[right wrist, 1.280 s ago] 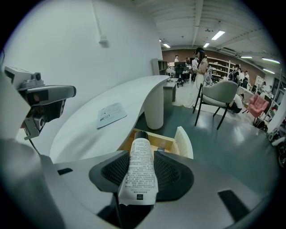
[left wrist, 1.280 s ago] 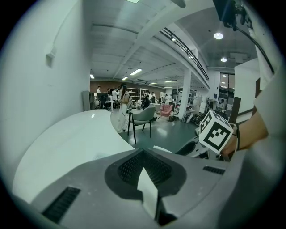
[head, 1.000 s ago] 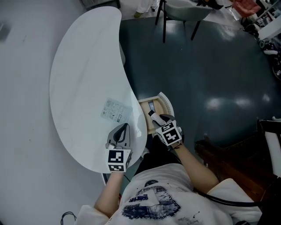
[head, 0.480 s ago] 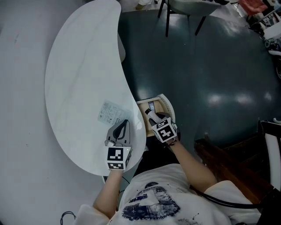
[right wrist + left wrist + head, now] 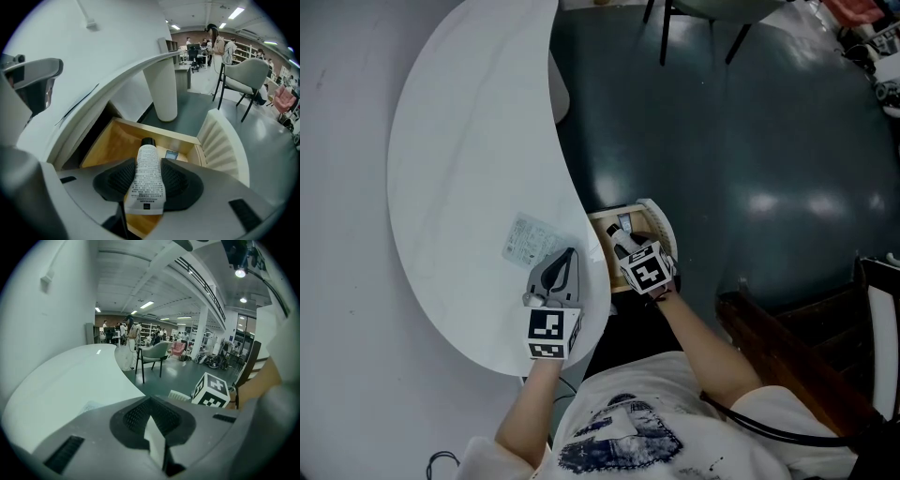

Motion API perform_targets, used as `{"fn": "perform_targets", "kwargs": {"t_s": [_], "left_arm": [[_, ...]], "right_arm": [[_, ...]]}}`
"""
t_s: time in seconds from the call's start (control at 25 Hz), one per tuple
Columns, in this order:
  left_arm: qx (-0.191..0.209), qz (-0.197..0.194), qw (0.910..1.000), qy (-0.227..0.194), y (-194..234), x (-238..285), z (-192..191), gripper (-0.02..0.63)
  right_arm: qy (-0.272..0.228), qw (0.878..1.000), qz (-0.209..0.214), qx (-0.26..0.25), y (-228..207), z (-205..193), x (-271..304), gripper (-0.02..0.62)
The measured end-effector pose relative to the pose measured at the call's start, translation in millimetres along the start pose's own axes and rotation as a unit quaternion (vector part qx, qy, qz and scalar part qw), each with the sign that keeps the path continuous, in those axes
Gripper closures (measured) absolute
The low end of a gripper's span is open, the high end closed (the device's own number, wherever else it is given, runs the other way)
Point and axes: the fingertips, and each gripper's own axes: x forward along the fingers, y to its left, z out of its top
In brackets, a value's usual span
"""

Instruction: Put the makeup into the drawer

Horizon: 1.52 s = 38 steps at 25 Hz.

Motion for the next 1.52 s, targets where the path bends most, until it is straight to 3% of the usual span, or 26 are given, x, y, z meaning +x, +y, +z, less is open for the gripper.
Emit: {"fn": "perform_targets", "kwargs": {"t_s": [0.64,1.52], "left_arm": [[-0.002,0.01,0.9997,0.021,7.3,22.0,-8.8,0.56],[-0.019,0.021,0.9989,0.038,11.3,39.6,-9.3,0.56]], "right_arm": [[0.048,0.999,0.012,0.011,-8.0,-19.6,65.1,0.408],[0.073,0.997,0.009,0.026,-26.9,-28.5,93.9,0.408]]}}
